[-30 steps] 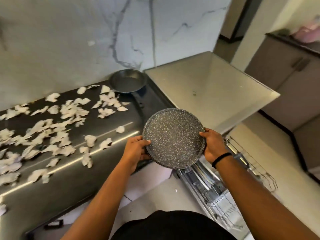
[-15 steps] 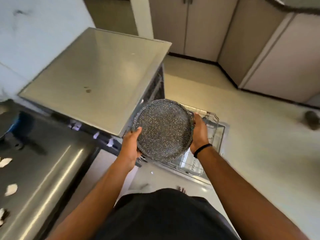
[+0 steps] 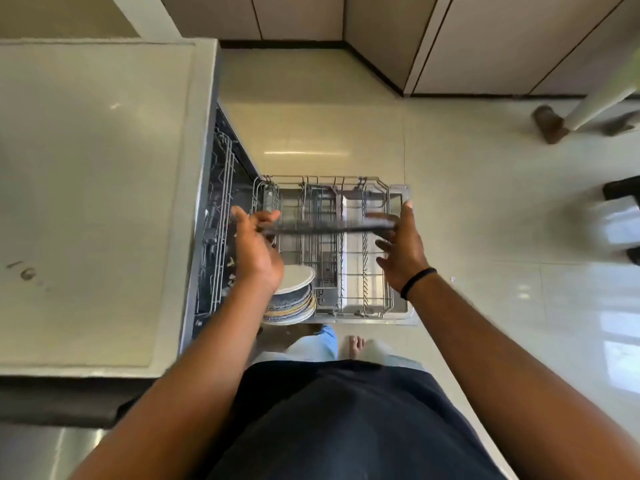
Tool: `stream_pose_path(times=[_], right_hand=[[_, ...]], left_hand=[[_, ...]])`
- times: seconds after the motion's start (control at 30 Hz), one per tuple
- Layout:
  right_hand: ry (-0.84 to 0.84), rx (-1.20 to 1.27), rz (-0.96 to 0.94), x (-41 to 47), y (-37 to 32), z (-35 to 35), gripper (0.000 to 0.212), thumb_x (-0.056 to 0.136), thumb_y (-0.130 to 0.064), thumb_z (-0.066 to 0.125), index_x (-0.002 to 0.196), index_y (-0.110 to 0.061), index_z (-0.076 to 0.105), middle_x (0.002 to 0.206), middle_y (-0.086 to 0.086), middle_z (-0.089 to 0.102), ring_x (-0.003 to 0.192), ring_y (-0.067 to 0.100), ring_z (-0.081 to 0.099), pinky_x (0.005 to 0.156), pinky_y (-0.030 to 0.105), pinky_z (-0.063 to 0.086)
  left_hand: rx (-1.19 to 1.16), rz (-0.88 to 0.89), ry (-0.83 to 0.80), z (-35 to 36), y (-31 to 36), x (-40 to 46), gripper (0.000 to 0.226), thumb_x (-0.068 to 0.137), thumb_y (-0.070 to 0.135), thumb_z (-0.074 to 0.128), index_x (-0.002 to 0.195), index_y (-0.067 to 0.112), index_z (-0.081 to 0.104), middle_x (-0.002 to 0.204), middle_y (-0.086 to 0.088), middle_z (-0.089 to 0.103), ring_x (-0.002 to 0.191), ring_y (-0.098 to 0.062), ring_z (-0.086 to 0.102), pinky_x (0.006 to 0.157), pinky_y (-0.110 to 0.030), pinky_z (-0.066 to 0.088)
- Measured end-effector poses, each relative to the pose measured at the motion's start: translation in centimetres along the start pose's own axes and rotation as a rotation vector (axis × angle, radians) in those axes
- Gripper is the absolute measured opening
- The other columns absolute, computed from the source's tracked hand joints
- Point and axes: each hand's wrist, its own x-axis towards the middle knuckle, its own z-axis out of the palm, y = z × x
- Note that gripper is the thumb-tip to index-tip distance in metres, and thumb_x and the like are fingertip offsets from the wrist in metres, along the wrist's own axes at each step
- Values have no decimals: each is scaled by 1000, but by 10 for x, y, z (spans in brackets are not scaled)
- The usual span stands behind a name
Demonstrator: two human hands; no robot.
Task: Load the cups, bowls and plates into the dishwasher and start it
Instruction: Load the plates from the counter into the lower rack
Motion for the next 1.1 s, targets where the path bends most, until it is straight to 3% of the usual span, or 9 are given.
stream_pose_path(times=[0.07,0.13,0.2,0.27,0.33,0.47,0.57,0.8,1.1], right_hand=[[-76,26,72,24,1,5,49,102,-53,39,105,-16,71,117,12,66,105,28,61,95,47,48],[-77,25,119,55,16,11,27,102,-23,50,117,-7,66,121,17,68,96,27,66,80,41,57],[14,-39,131,91,40,19,39,98,-5,54,137,-11,53,129,15,63,94,25,66,69,36,60],[89,-172,149,117,67,25,53,98,-8,57,146,-20,39,118,8,61,86,20,63,70,37,59],[78,-324,222,145,98,29,39,95,-12,61,131,-18,48,95,4,60,74,20,59,65,36,54],[-108,-506,367,186,154,34,36,91,-7,68,116,-21,46,83,9,63,63,21,57,52,27,45],[-209,-591,472,209,178,39,30,89,-3,71,109,-11,52,77,11,61,45,13,59,38,20,43],[-226,-710,511,244,216,58,38,87,-6,74,119,6,56,75,12,58,35,11,53,33,16,39],[-222,-718,580,268,220,72,25,89,-14,74,94,-3,53,77,12,64,52,19,63,55,35,61]], left_hand=[[61,-42,-18,5,0,31,41,105,43,43,78,19,62,90,-4,71,94,-26,66,96,-47,49],[169,-82,-10,2,-9,61,16,98,16,56,92,19,71,96,-3,72,87,-23,65,82,-39,54],[318,-115,50,-12,-33,99,32,89,-4,56,111,16,70,113,-5,69,92,-21,64,76,-33,54],[424,-136,149,-30,-62,125,45,86,-11,56,124,12,65,126,-8,66,107,-26,65,89,-40,56],[542,-165,269,-53,-97,150,50,85,-9,59,132,8,62,129,-10,66,116,-29,63,101,-42,51],[1062,-88,363,-104,-153,172,26,89,13,56,110,14,71,95,-9,67,88,-27,63,78,-36,51],[1289,-136,350,-137,-177,192,26,92,22,57,112,10,68,103,-15,72,84,-27,62,69,-34,44],[1380,-141,402,-164,-193,238,50,91,32,63,137,13,58,127,-16,65,113,-35,63,96,-41,52],[1413,-130,392,-163,-195,274,46,89,31,61,127,5,65,117,-14,72,97,-33,69,85,-46,56]])
